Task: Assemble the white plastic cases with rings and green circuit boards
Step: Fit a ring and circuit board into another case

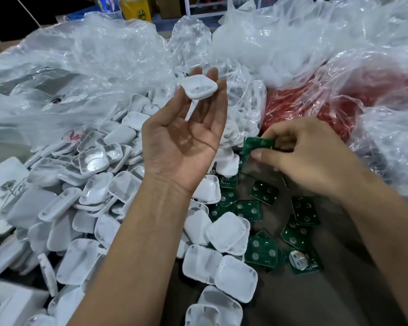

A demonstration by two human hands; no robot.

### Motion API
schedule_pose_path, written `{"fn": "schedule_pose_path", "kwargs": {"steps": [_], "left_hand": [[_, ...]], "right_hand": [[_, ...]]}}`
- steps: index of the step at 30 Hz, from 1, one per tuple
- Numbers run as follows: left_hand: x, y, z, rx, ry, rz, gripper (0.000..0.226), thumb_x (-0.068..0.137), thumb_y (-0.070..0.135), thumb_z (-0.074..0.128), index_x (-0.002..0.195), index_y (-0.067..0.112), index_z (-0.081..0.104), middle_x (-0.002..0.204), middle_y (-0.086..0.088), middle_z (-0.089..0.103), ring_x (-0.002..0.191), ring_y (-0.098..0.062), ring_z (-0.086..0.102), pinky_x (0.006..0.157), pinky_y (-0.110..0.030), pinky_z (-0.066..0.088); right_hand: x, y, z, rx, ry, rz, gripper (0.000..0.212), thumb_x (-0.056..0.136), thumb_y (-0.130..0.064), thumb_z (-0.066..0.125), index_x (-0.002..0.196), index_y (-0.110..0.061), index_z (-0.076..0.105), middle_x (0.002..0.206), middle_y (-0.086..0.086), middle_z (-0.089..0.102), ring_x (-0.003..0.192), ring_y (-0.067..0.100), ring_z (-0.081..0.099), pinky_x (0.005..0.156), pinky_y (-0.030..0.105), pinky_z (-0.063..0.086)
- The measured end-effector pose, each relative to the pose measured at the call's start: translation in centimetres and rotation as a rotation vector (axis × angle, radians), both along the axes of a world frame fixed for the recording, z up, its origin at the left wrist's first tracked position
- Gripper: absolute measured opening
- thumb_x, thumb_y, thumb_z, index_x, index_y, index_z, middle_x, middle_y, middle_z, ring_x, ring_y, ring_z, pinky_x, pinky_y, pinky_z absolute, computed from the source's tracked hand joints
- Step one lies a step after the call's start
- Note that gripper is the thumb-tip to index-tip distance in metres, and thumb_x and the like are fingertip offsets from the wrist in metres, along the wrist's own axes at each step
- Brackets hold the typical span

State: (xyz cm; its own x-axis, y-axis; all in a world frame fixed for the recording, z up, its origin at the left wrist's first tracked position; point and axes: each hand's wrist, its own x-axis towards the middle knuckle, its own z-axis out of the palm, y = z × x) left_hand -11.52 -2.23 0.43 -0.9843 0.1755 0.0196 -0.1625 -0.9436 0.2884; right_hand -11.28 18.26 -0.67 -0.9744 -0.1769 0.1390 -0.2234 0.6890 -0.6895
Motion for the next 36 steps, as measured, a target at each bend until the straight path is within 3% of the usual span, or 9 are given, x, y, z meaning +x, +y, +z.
{"fn": "schedule_pose_path", "kwargs": {"steps": [6, 9, 11, 14, 17, 20, 24, 28, 36], "left_hand": [[0.0, 0.1, 0.1, 0.011, -0.013, 0.012, 0.035, 0.097, 0.006, 0.055, 0.130, -0.003, 0.062, 0.125, -0.023, 0.067, 0.107, -0.038, 0.070, 0.095, -0.042, 0.059], [0.1, 0.1, 0.1, 0.012, -0.017, 0.010, 0.035, 0.096, 0.006, 0.055, 0.129, -0.004, 0.062, 0.125, -0.023, 0.067, 0.108, -0.038, 0.070, 0.095, -0.042, 0.059], [0.1, 0.2, 0.1, 0.006, -0.021, 0.005, 0.036, 0.095, 0.006, 0.056, 0.130, -0.003, 0.062, 0.125, -0.023, 0.067, 0.109, -0.037, 0.069, 0.096, -0.041, 0.059], [0.1, 0.5, 0.1, -0.035, -0.041, -0.022, 0.038, 0.093, 0.006, 0.056, 0.129, -0.003, 0.062, 0.124, -0.023, 0.068, 0.108, -0.037, 0.070, 0.097, -0.037, 0.059], [0.1, 1.0, 0.0, -0.095, -0.055, -0.072, 0.036, 0.091, 0.006, 0.057, 0.125, -0.004, 0.065, 0.122, -0.024, 0.069, 0.106, -0.038, 0.071, 0.094, -0.035, 0.060], [0.1, 1.3, -0.1, -0.163, -0.044, -0.106, 0.035, 0.092, 0.006, 0.055, 0.125, -0.004, 0.064, 0.123, -0.026, 0.069, 0.107, -0.039, 0.071, 0.093, -0.037, 0.060], [0.1, 1.3, -0.3, -0.231, -0.004, -0.135, 0.038, 0.092, 0.004, 0.055, 0.129, -0.005, 0.061, 0.123, -0.027, 0.069, 0.111, -0.041, 0.070, 0.094, -0.038, 0.060], [0.1, 1.1, -0.4, -0.267, 0.059, -0.138, 0.039, 0.086, -0.002, 0.061, 0.125, -0.005, 0.061, 0.124, -0.029, 0.068, 0.115, -0.045, 0.068, 0.097, -0.042, 0.059], [0.6, 2.8, -1.5, -0.796, 0.203, -0.216, 0.037, 0.077, -0.017, 0.069, 0.109, -0.001, 0.061, 0.117, -0.025, 0.073, 0.106, -0.034, 0.073, 0.092, -0.040, 0.062]], "right_hand": [[-0.5, 0.2, -0.1, -0.469, -0.135, 0.005, 0.034, 0.103, -0.026, 0.065, 0.076, -0.012, 0.079, 0.061, 0.007, 0.069, 0.043, 0.013, 0.046, 0.036, 0.020, 0.033], [-0.5, 0.0, -0.1, -0.492, -0.055, -0.023, 0.039, 0.091, -0.028, 0.066, 0.059, -0.007, 0.069, 0.053, 0.018, 0.049, 0.046, 0.025, 0.036, 0.041, 0.022, 0.027], [-0.2, -0.4, 0.2, -0.624, -0.012, -0.013, 0.035, 0.082, -0.018, 0.063, 0.049, -0.009, 0.064, 0.066, 0.027, 0.056, 0.056, 0.032, 0.046, 0.042, 0.025, 0.035], [0.2, -0.6, 0.8, -0.849, -0.026, 0.080, 0.021, 0.082, -0.005, 0.060, 0.066, -0.001, 0.074, 0.090, 0.022, 0.074, 0.070, 0.028, 0.069, 0.042, 0.024, 0.045], [0.3, -0.8, 0.9, -0.925, -0.062, 0.100, 0.017, 0.089, 0.000, 0.067, 0.079, 0.014, 0.065, 0.080, 0.017, 0.076, 0.054, 0.019, 0.064, 0.040, 0.021, 0.041], [0.3, -0.9, 0.8, -0.983, -0.065, 0.094, 0.024, 0.090, -0.002, 0.073, 0.076, 0.000, 0.054, 0.074, 0.016, 0.075, 0.046, 0.014, 0.061, 0.040, 0.017, 0.042], [0.3, -0.9, 1.1, -1.004, -0.068, 0.099, 0.024, 0.088, -0.009, 0.074, 0.101, -0.011, 0.053, 0.080, 0.018, 0.076, 0.048, 0.017, 0.063, 0.041, 0.019, 0.044], [0.0, -0.5, 1.1, -0.942, -0.072, -0.017, 0.012, 0.097, -0.008, 0.068, 0.088, -0.015, 0.065, 0.068, 0.010, 0.071, 0.046, 0.017, 0.052, 0.038, 0.019, 0.034], [-0.6, 0.9, 1.9, -1.059, 0.090, -0.247, 0.018, 0.101, -0.013, 0.063, 0.084, -0.019, 0.061, 0.063, 0.002, 0.067, 0.050, 0.021, 0.053, 0.043, 0.023, 0.032]]}}
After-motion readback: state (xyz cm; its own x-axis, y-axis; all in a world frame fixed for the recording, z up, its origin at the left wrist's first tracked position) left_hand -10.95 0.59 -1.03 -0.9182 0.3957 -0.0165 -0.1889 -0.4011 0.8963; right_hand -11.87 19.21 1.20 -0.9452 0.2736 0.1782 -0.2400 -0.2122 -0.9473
